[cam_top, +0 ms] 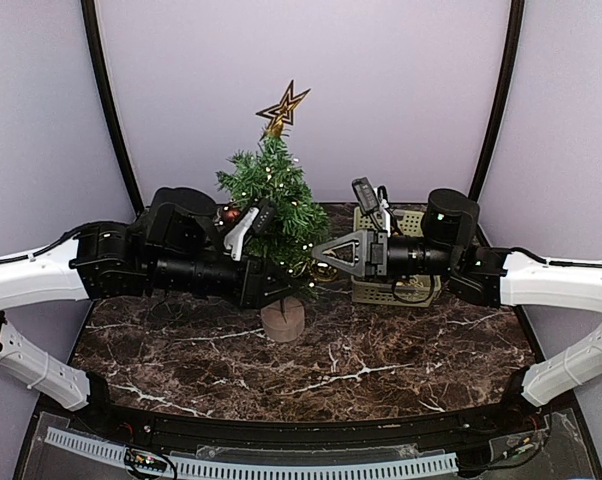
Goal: Decorate the small christmas tree
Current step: Hang the ornament ball on the branch.
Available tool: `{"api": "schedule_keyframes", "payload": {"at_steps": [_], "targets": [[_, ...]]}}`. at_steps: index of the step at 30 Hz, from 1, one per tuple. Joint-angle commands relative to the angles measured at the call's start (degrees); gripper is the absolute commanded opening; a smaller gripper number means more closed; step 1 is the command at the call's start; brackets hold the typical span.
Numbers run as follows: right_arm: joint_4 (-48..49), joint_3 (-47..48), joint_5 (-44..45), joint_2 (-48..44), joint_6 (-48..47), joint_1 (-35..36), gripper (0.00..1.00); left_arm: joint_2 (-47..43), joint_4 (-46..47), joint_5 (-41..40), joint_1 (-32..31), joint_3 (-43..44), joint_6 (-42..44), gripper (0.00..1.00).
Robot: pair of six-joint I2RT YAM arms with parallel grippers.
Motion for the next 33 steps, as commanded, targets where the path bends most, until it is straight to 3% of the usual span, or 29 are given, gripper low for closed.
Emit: {"api": "schedule_keyframes", "payload": {"at_steps": [1,8,20,33], "targets": [[1.75,-0.54,0.26,-1.04,-0.44,0.35,0.36,-0.92,3.39,-2.61,-0.16,-2.10,-3.02,0.31],[1.55,-0.54,-0.21,-1.04,-0.49,0.35,0.36,-1.26,7.22,-2.63,-0.11,-4.04,-4.88,0.19],[1.41,-0.98,-0.37,-1.21,-0.45,0.35,0.36,-2.92,9.12,-6.05,-0.07,-5.77,-5.75,0.18],[0.92,-1.41,0.58,-0.82,-0.67,0.36,0.36,-2.31,10.64,-7.11,-0.07,-5.99,-5.65,0.02]]}}
